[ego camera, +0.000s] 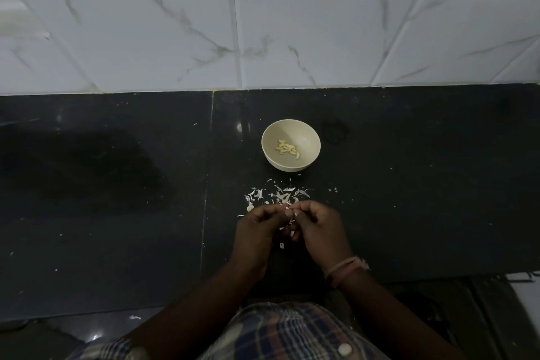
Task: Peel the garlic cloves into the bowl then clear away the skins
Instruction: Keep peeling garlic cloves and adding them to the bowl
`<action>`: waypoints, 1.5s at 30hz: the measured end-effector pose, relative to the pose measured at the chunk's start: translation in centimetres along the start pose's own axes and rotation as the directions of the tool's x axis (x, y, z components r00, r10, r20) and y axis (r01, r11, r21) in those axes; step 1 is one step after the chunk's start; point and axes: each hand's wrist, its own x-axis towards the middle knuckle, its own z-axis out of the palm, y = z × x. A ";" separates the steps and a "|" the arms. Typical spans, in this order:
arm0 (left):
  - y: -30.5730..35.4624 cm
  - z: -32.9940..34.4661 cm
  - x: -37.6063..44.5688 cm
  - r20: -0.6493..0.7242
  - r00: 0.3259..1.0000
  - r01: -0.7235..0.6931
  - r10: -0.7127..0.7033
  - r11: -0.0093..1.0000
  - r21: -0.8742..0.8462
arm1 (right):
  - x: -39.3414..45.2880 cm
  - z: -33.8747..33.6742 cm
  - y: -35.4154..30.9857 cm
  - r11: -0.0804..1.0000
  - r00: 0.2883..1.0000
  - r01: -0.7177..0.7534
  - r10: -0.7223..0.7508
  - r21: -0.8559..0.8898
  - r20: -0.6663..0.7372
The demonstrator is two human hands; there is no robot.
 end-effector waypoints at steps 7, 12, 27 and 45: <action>1.2 1.1 -0.5 -0.030 0.978 -0.193 0.204 0.958 0.214 | 0.5 -0.9 -1.4 0.967 0.986 0.151 -0.161 -0.204 -0.033; 2.4 2.0 -1.3 0.016 0.959 -0.278 0.283 0.930 0.242 | 1.0 -1.5 -2.6 0.976 0.988 0.146 -0.152 -0.162 -0.028; 4.0 2.4 -1.2 0.137 0.915 -0.383 0.380 0.708 0.594 | 1.8 -2.8 -2.3 0.963 0.984 0.178 -0.171 -0.202 0.052; 3.1 2.4 -0.7 0.121 0.951 -0.308 0.283 0.870 0.385 | 2.0 -3.0 -2.7 0.999 0.992 0.035 -0.035 0.009 0.120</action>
